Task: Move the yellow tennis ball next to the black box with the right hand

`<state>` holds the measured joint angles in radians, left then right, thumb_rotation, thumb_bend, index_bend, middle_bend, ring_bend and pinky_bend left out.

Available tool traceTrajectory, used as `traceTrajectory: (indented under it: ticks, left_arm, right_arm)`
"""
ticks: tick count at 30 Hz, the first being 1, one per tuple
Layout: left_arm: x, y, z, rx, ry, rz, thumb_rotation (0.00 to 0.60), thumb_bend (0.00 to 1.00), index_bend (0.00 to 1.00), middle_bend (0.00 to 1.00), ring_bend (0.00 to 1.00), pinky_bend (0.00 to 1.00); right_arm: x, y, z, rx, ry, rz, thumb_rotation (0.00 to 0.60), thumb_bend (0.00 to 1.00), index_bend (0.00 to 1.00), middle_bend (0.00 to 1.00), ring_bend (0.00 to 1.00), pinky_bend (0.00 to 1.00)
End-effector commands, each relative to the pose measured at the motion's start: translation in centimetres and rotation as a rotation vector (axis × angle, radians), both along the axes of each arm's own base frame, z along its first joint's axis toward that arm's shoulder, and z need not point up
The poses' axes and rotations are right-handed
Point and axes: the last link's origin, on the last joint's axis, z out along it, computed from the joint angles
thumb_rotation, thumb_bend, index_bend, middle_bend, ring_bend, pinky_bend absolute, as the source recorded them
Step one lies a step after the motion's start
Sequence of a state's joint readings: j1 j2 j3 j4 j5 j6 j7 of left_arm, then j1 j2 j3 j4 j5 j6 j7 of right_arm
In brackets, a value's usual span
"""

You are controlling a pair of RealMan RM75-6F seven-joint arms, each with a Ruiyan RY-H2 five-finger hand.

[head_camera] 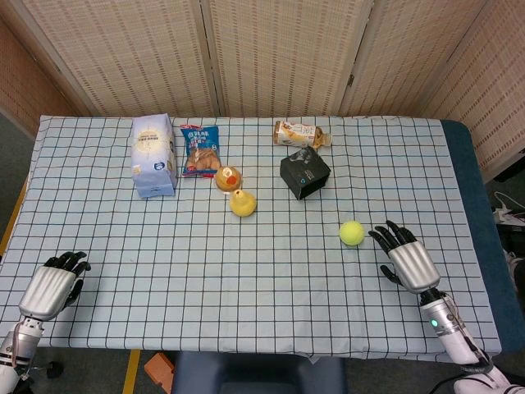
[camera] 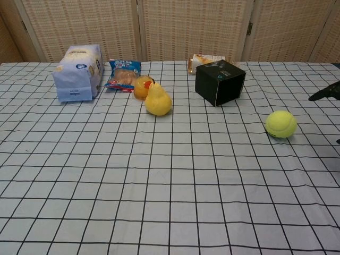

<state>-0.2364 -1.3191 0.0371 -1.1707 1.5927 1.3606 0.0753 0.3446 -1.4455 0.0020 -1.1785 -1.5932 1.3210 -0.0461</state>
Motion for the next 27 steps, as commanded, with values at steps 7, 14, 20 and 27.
traceTrajectory:
  ticks: [7,14,20,27]
  left_arm:
    - [0.55,-0.18,-0.19,-0.008,-0.009,-0.032,0.600,0.51,0.41,0.24,0.23,0.38]
    - [0.49,-0.05,-0.20,-0.005,-0.012,-0.043,0.600,0.51,0.41,0.24,0.23,0.38]
    - [0.19,0.22,-0.14,0.000,-0.018,-0.020,0.600,0.51,0.41,0.24,0.23,0.38]
    - [0.11,0.10,-0.09,-0.006,-0.021,-0.011,0.600,0.51,0.41,0.24,0.23,0.38]
  right_arm:
    - [-0.07,0.55,-0.05,0.025,-0.009,0.006,0.600,0.20,0.17,0.15,0.06,0.22]
    - [-0.30,0.14,-0.41,0.014,0.014,0.014,0.600,0.20,0.17,0.15,0.06,0.22]
    - [-0.29,-0.33,-0.93,-0.009,0.017,0.075,0.600,0.21,0.27,0.17,0.09,0.29]
    - [0.15,-0.22,-0.88,-0.073,-0.016,0.134,0.600,0.48,0.51,0.42,0.41,0.51]
